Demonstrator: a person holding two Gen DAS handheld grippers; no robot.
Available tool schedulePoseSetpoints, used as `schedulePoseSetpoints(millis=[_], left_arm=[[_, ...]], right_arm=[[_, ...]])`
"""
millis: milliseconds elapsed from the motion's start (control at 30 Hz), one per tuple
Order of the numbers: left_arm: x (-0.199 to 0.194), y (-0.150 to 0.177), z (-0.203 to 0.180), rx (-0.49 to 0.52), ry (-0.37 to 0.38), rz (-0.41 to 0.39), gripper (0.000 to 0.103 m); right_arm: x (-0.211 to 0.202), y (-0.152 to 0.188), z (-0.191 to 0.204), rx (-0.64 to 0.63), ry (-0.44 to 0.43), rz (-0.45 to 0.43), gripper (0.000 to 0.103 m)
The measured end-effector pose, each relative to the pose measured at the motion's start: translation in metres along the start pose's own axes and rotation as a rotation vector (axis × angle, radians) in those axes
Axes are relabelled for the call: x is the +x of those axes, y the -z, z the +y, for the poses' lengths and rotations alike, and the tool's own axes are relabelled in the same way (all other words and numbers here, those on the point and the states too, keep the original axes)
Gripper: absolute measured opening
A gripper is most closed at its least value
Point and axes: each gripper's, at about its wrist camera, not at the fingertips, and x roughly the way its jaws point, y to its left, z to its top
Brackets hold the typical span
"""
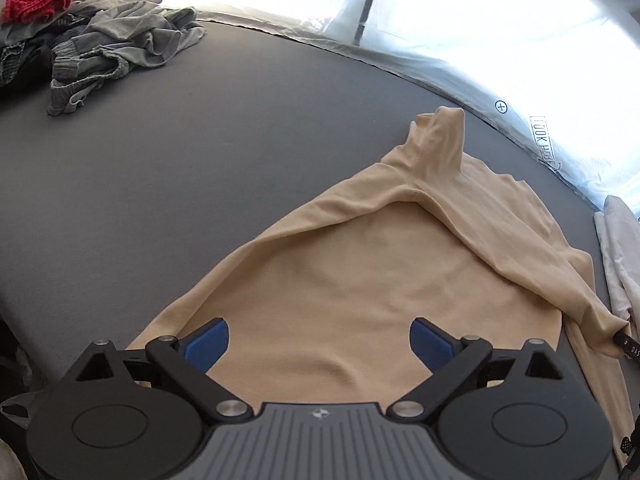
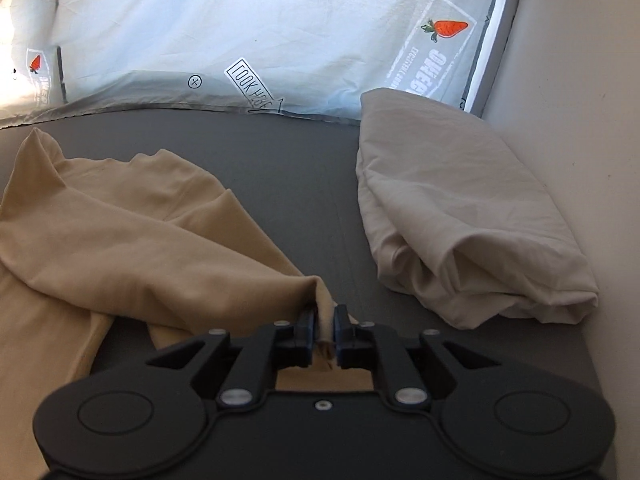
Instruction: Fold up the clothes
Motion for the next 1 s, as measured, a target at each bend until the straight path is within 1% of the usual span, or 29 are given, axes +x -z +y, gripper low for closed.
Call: schedulePoseSetpoints(millis=[33,100,133,233,300,367,433,467,500,567,600,633,767,867,900,1000], left_arm=[[-0.003,0.003,0.007,-0.006,-0.006,-0.003,0.096],[-0.009,0.007,0.021,-0.026,-0.012,-0.006,0.096],[-0.011,0.009,0.028,-0.04,-0.012,-0.005,0.096],[-0.018,0.011,0.049,-0.072,-0.015,-0.013,0.096],[-0.022,0.009,0.063,-0.088,-0.016,-0.022,0.096],[-0.026,0.006,0.078,-0.102,-0.012,-0.032,0.096],[-0.029,0.002,0.091,-0.107,-0.013,-0.035,0.097],[-0.03,0.0,0.098,-0.109,-0.014,-0.036,0.097],[-0.03,-0.002,0.105,-0.11,-0.014,-0.032,0.097],[-0.027,-0.006,0.12,-0.11,-0.016,-0.017,0.097],[-0.025,-0.009,0.127,-0.111,-0.019,-0.006,0.097],[-0.023,-0.012,0.135,-0.107,-0.023,0.007,0.097],[-0.017,-0.025,0.159,-0.059,-0.028,0.041,0.097],[-0.007,-0.032,0.17,-0.013,-0.014,0.078,0.097],[-0.003,-0.035,0.173,0.005,-0.012,0.092,0.097],[0.002,-0.045,0.182,0.06,0.006,0.099,0.097]], right_arm=[[-0.005,0.0,0.004,0.011,-0.005,-0.01,0.028],[-0.017,-0.002,0.013,0.036,-0.013,-0.032,0.04],[-0.023,-0.004,0.02,0.047,-0.029,-0.043,0.04],[-0.038,-0.011,0.042,0.076,-0.102,-0.064,0.041],[-0.044,-0.015,0.06,0.119,-0.189,-0.053,0.041],[-0.046,-0.016,0.081,0.195,-0.309,-0.003,0.04],[-0.043,-0.013,0.102,0.256,-0.405,0.064,0.028],[-0.041,-0.011,0.115,0.286,-0.454,0.105,0.024],[-0.039,-0.009,0.127,0.316,-0.503,0.147,0.016],[-0.036,-0.003,0.154,0.363,-0.598,0.22,0.012],[-0.035,0.0,0.167,0.373,-0.629,0.248,0.011],[-0.035,0.003,0.181,0.385,-0.651,0.28,0.012],[-0.04,0.012,0.231,0.416,-0.727,0.355,0.013],[-0.047,0.017,0.263,0.416,-0.769,0.383,0.014],[-0.051,0.019,0.274,0.411,-0.777,0.387,0.016],[-0.061,0.024,0.3,0.403,-0.797,0.389,0.021]])
